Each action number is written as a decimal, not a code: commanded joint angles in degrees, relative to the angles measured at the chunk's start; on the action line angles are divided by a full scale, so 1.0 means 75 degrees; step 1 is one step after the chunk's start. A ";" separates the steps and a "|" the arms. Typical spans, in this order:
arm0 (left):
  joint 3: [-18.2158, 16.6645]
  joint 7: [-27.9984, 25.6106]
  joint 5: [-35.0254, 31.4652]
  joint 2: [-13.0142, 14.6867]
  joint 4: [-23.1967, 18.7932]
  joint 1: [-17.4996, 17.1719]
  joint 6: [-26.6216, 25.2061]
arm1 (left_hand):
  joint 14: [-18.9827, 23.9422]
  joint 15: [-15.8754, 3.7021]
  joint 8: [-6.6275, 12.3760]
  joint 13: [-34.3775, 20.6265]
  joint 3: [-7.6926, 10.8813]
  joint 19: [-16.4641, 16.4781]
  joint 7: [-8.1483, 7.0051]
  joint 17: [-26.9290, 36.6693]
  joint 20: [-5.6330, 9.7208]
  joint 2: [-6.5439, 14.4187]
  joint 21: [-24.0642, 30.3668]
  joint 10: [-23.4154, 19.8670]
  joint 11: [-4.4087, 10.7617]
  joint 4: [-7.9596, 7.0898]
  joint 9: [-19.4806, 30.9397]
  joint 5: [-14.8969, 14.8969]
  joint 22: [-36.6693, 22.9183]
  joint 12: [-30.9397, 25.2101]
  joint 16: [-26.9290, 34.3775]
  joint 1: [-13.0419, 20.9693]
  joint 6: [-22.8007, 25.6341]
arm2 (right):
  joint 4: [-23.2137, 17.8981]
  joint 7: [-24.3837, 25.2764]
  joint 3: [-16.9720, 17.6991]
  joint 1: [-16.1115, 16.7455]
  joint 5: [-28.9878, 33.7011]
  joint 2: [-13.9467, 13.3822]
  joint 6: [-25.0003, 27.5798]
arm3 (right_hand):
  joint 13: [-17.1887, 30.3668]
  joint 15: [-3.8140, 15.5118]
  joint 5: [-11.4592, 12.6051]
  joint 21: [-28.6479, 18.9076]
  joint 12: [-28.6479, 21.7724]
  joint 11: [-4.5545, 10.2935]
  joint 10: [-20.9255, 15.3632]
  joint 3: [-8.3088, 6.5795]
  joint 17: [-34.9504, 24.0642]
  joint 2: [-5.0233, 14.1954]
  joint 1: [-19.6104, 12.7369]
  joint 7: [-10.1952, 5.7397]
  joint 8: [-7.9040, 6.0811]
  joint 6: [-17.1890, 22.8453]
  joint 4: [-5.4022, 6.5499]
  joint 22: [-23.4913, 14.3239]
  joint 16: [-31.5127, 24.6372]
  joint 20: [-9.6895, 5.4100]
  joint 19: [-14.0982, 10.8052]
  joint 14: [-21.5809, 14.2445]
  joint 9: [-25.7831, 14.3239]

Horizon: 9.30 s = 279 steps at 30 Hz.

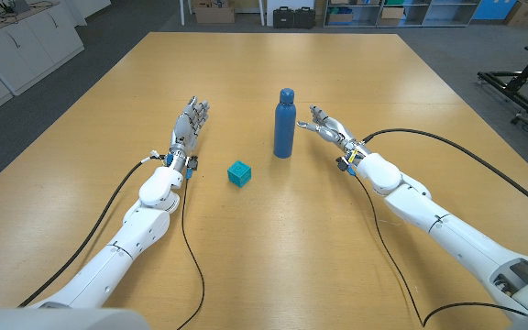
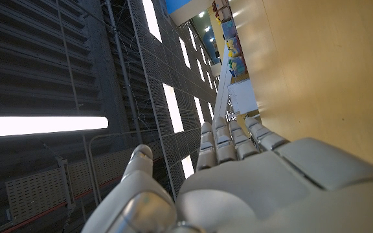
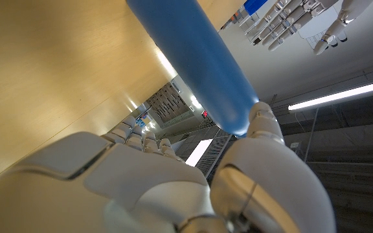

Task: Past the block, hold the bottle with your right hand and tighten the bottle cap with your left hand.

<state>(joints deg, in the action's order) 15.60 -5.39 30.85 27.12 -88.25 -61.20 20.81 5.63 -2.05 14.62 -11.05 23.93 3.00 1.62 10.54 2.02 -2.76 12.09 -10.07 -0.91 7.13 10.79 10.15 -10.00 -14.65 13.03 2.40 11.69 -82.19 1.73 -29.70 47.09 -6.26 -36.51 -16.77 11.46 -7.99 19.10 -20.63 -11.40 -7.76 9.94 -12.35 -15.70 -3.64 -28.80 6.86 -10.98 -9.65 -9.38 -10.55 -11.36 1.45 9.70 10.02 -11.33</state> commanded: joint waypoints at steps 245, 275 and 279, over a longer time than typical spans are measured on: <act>0.0190 -0.1055 -0.2743 0.1596 -0.1793 -0.0662 -0.0128 | 0.1703 -0.0430 -0.0076 -0.0095 -0.0297 0.1223 -0.0162 0.0043 0.0118 -0.0976 -0.0128 -0.1790 0.0088 0.0394 0.0096 0.0095 -0.0020 0.0105 -0.0166 0.0209 0.1583 | -0.2022 0.0895 -0.0457 0.0708 0.1561 0.0376 0.1387 | 0.1995 0.2694 -0.1187 -0.4687 -0.3746 0.2282 -0.9170 -0.1891 -0.0715 0.1590 -0.4450 -0.1152 -0.3685 0.7777 0.0026 -0.1122 -0.3102 -0.1615 -0.7016 -0.9163 -0.0358; 0.0660 -0.1130 -0.3295 0.1376 -0.1693 -0.0033 -0.0519 | 0.1802 -0.0497 -0.0004 -0.0108 -0.0325 0.1254 -0.0215 0.0043 0.0090 -0.1004 -0.0118 -0.1938 0.0150 0.0419 0.0107 0.0182 -0.0020 0.0087 -0.0138 0.0505 0.1716 | -0.2451 0.0464 -0.0690 0.0657 0.1745 0.0135 0.1345 | 0.2144 0.2692 -0.1179 -0.4918 -0.3744 0.2258 -0.9220 -0.1946 -0.0773 0.1560 -0.4452 -0.1158 -0.3694 0.7809 0.0020 -0.1141 -0.3067 -0.1606 -0.6955 -0.9226 -0.0309; 0.0719 -0.1098 -0.3313 0.1362 -0.1680 0.0028 -0.0603 | 0.1806 -0.0506 0.0002 -0.0109 -0.0328 0.1260 -0.0208 0.0043 0.0101 -0.0998 -0.0116 -0.1959 0.0157 0.0416 0.0108 0.0188 -0.0020 0.0086 -0.0140 0.0537 0.1729 | -0.2440 0.0453 -0.0665 0.0681 0.1687 0.0130 0.1268 | 0.2165 0.2695 -0.1179 -0.4954 -0.3745 0.2252 -0.9233 -0.1954 -0.0783 0.1554 -0.4453 -0.1153 -0.3694 0.7810 0.0018 -0.1143 -0.3066 -0.1604 -0.6953 -0.9241 -0.0302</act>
<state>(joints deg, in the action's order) 19.84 -13.96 6.59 37.86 -101.22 -62.31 17.42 18.84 -2.35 14.36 -11.59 21.58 12.30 0.16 10.76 2.10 -10.23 11.22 -24.21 0.32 10.35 11.33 11.27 -9.99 -13.76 11.87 5.79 23.98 -100.48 5.62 -34.51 52.14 6.54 -35.40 -6.69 27.44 -2.66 10.32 -57.24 -39.21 -5.99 -43.63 -17.20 -21.43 -4.76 -49.42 11.89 -38.36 33.71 -10.09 -19.04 -34.38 -1.76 -40.37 -49.59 -13.56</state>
